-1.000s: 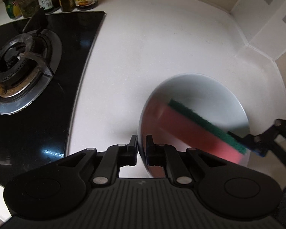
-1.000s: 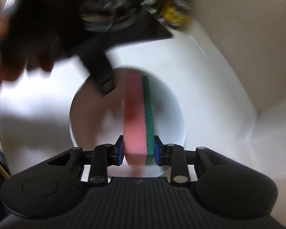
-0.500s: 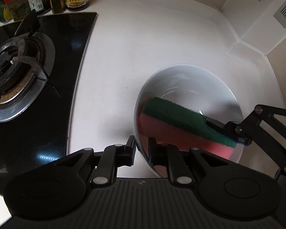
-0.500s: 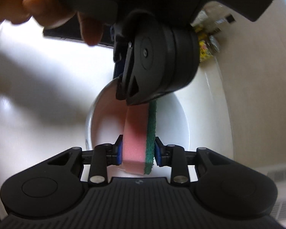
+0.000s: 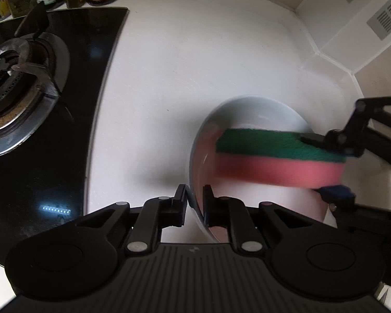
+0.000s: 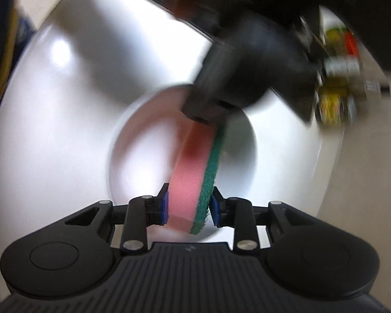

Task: Clean bowl
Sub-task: 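Hold the bowl with the left gripper while the right scrubs its inside with the sponge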

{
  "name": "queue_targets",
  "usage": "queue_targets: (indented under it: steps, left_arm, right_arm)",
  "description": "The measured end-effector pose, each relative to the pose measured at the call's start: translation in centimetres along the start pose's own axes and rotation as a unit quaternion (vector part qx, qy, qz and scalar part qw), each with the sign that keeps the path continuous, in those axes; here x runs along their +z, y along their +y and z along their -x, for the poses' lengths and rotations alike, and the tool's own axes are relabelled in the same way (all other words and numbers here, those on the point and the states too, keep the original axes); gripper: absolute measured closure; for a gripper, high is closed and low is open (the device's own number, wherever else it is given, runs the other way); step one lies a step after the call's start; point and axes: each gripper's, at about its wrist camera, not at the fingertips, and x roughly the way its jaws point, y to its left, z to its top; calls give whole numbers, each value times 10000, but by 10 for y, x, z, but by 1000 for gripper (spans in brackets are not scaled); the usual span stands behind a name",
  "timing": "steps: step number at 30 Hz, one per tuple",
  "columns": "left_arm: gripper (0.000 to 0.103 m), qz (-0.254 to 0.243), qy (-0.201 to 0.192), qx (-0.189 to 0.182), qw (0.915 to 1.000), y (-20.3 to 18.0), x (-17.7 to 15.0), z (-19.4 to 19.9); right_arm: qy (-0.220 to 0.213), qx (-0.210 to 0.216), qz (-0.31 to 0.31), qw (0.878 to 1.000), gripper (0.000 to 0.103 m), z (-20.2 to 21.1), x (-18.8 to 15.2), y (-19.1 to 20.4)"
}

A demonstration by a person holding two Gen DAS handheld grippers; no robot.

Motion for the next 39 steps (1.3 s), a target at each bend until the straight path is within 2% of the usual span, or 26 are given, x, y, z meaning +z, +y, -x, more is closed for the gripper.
queue_targets:
  steps: [1,4,6,8,10,13,17,19,21,26,27,31,35,38,39]
  left_arm:
    - [96,19,-14,22,10000,1,1,1]
    - [99,84,-18,68,9999,5,5,2]
    - [99,90,-21,90,9999,6,6,3]
    - [99,77,-35,98,9999,9,10,2]
    - [98,28,-46,138,9999,6,9,3]
    - [96,-15,-68,159,9998,10,12,0]
    - [95,-6,-82,51,10000,8,6,5]
    - [96,-42,-76,53,9999,14,9,0]
    - [97,-86,-72,71,9999,17,11,-2]
    - [97,-139,-55,35,9999,19,11,-2]
    - [97,-133,-51,16,9999,19,11,-2]
    - [97,-173,-53,41,9998,20,11,-2]
    - [96,-155,-59,15,9999,23,13,-6]
    - [94,-162,-86,34,9998,23,13,-7]
    - [94,-179,-100,53,9998,23,13,-7]
  right_arm:
    - [-18,28,-13,10000,77,1,1,1]
    - [-214,168,547,9981,77,15,4,12]
    - [-268,151,807,9963,77,21,-13,27]
    - [-432,73,1056,9934,77,20,-2,24]
    - [-705,155,1081,9915,77,29,-6,24]
    - [-919,284,1688,9809,77,36,-17,30]
    - [-898,455,2455,9642,77,45,-31,29]
    - [-704,486,2614,9614,77,55,-42,26]
    - [-637,423,2523,9646,77,44,-26,3]
    - [-1087,-114,1781,9779,75,29,-20,-2]
    - [-1199,-108,1680,9784,75,28,-19,-2]
    - [-1861,57,1013,9773,75,14,-1,-4]
    - [-1984,142,938,9755,76,-5,19,-2]
    - [-1944,625,865,9751,76,-3,20,-14]
    - [-1936,1045,882,9715,76,0,17,-22]
